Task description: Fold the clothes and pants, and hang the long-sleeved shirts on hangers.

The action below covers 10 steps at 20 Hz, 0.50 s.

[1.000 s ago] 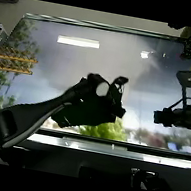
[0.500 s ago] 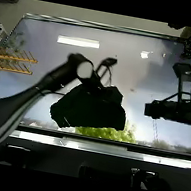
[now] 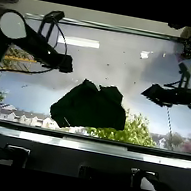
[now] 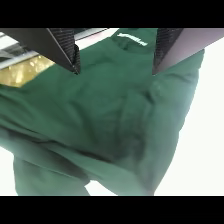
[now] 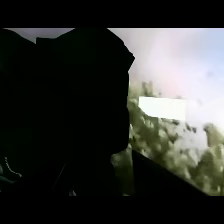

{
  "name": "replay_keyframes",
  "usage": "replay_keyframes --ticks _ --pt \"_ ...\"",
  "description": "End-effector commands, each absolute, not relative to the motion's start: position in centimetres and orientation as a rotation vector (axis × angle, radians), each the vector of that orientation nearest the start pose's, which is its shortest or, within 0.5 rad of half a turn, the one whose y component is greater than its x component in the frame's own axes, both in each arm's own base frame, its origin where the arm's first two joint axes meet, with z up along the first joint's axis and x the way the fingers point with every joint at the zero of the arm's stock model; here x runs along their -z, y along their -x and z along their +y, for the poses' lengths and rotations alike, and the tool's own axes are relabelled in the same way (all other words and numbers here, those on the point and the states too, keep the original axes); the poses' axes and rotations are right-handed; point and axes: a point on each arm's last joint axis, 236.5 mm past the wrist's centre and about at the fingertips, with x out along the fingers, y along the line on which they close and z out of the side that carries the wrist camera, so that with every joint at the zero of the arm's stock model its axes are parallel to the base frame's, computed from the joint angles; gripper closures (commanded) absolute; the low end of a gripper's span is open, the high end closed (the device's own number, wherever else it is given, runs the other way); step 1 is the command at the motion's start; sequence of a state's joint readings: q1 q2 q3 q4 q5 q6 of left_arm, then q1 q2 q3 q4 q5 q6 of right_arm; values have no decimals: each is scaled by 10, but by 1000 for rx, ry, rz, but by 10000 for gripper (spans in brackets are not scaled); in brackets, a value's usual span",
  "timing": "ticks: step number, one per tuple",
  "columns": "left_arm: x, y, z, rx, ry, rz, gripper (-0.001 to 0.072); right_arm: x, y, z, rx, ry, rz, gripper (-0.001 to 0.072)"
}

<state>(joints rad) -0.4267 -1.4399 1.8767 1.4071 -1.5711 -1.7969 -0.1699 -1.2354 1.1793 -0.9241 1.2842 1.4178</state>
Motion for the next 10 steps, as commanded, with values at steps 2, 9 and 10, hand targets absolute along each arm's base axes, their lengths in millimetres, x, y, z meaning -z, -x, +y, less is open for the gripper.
replay_keyframes --ticks 2,9,10 --pt "-173 -383 -187 333 69 1196 201 16 -396 105 -475 -732 1365 296" --pt "-166 -388 -188 322 79 1208 200 73 -413 138 -450 -698 1390 298" --pt "-166 -390 -186 316 81 1205 200 74 -416 140 -445 -690 1380 298"
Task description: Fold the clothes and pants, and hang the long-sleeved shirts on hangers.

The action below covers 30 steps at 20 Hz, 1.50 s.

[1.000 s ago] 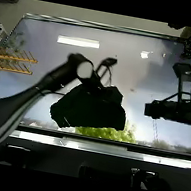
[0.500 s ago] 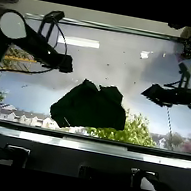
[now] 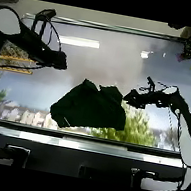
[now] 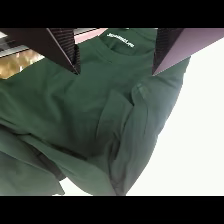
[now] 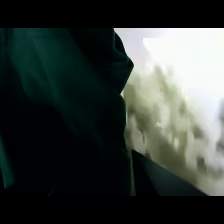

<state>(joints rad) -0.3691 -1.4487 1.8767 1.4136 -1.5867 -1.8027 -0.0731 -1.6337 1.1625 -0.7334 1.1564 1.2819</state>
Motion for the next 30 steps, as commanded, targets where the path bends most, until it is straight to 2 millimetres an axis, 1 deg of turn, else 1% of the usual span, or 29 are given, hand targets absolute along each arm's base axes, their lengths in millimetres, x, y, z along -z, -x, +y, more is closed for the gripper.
replay_keyframes --ticks 1,3,6,7,8,9,10,11,12,15,17,18,19,20,21,23,25,27,28,30 --pt "-166 -392 -183 309 85 1204 200 76 -418 139 -436 -676 1371 299" --pt "-166 -396 -173 288 100 1202 200 83 -421 141 -421 -669 1366 299" --pt "-167 -401 -154 250 121 1204 200 90 -422 145 -417 -673 1374 306" --pt "-167 -401 -145 234 129 1209 200 89 -423 147 -417 -687 1369 328" --pt "-168 -401 -134 209 144 1215 200 88 -425 148 -420 -695 1365 368" --pt "-170 -403 -122 182 168 1212 200 87 -426 149 -423 -705 1360 379" --pt "-173 -405 -109 158 189 1202 200 86 -426 151 -425 -715 1358 409" --pt "-177 -406 -97 133 207 1190 200 85 -427 151 -426 -719 1358 415" --pt "-180 -407 -82 104 226 1184 200 85 -427 151 -426 -719 1358 453" --pt "-184 -400 -40 38 246 1189 200 81 -428 155 -459 -713 1340 683" --pt "-179 -391 -13 -4 276 1199 200 79 -429 155 -460 -719 1333 681" --pt "-170 -383 -3 -15 305 1216 201 79 -428 154 -461 -714 1334 682" --pt "-156 -372 6 -20 334 1239 200 78 -427 153 -459 -703 1338 682" --pt "-135 -359 11 -8 377 1262 200 74 -424 153 -467 -695 1342 682" --pt "-109 -344 10 18 438 1287 200 70 -421 153 -477 -683 1348 682" --pt "-55 -316 -8 99 567 1308 200 63 -413 153 -490 -662 1368 682" --pt "-1 -291 -38 182 700 1318 200 55 -406 155 -507 -659 1383 681" --pt "33 -276 -67 272 786 1314 200 48 -400 157 -527 -657 1396 681" --pt "44 -272 -75 297 800 1303 200 45 -397 158 -532 -661 1404 681" --pt "63 -264 -82 309 773 1305 201 42 -392 160 -538 -673 1427 681"
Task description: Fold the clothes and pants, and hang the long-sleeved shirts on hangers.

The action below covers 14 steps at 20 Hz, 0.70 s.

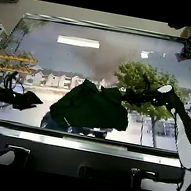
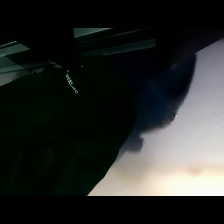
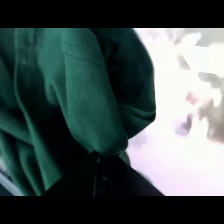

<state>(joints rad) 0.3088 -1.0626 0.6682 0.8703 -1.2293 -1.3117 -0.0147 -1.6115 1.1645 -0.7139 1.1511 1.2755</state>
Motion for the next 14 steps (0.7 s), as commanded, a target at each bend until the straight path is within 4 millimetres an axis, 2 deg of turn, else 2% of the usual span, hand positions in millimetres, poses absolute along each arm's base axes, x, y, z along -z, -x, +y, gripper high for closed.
replay_keyframes --ticks 1,4,8,14 --pt "68 -264 -84 311 752 1303 200 41 -389 161 -543 -677 1437 681" --pt "79 -270 -86 306 712 1299 200 41 -385 162 -547 -686 1458 681" --pt "94 -267 -87 321 698 1336 201 39 -377 164 -557 -698 1491 681" --pt "97 -286 -97 341 776 1283 204 36 -366 167 -589 -696 1530 681"
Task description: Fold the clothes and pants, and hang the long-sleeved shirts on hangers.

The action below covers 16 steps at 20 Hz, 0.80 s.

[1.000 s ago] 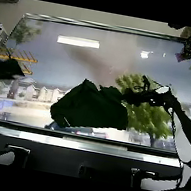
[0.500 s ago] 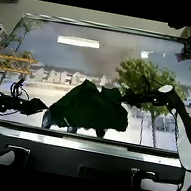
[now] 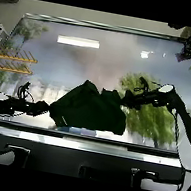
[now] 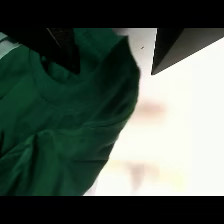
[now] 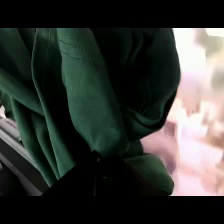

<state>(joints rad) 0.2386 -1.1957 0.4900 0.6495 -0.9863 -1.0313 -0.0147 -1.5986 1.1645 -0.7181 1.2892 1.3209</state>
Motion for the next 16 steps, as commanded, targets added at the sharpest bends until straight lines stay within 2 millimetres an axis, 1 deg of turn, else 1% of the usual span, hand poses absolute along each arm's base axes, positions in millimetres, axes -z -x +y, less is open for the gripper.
replay_keyframes --ticks 1,2,4,5,6,7,9,10,11,12,14,15,16 --pt "98 -288 -100 346 779 1280 204 36 -366 167 -590 -697 1531 681" --pt "99 -288 -103 349 779 1281 217 35 -366 167 -592 -699 1531 681" --pt "99 -289 -112 367 774 1283 385 34 -365 169 -597 -705 1532 681" --pt "99 -290 -116 376 764 1284 485 33 -365 169 -601 -707 1529 681" --pt "96 -293 -119 388 749 1278 619 30 -366 170 -613 -701 1517 681" --pt "92 -299 -121 398 735 1264 690 26 -367 170 -627 -689 1497 682" --pt "72 -318 -123 433 713 1216 692 12 -375 169 -640 -651 1423 683" --pt "54 -332 -122 455 705 1181 693 1 -383 167 -638 -625 1362 683" --pt "34 -346 -120 476 690 1143 693 -15 -393 164 -628 -593 1275 684" --pt "10 -360 -118 493 665 1100 693 -36 -403 160 -613 -567 1186 684" --pt "-52 -390 -103 492 530 998 693 -92 -420 150 -583 -487 999 684" --pt "-86 -402 -92 468 455 944 694 -124 -424 141 -557 -432 913 684" --pt "-126 -412 -79 426 378 882 694 -157 -427 129 -518 -362 826 684"
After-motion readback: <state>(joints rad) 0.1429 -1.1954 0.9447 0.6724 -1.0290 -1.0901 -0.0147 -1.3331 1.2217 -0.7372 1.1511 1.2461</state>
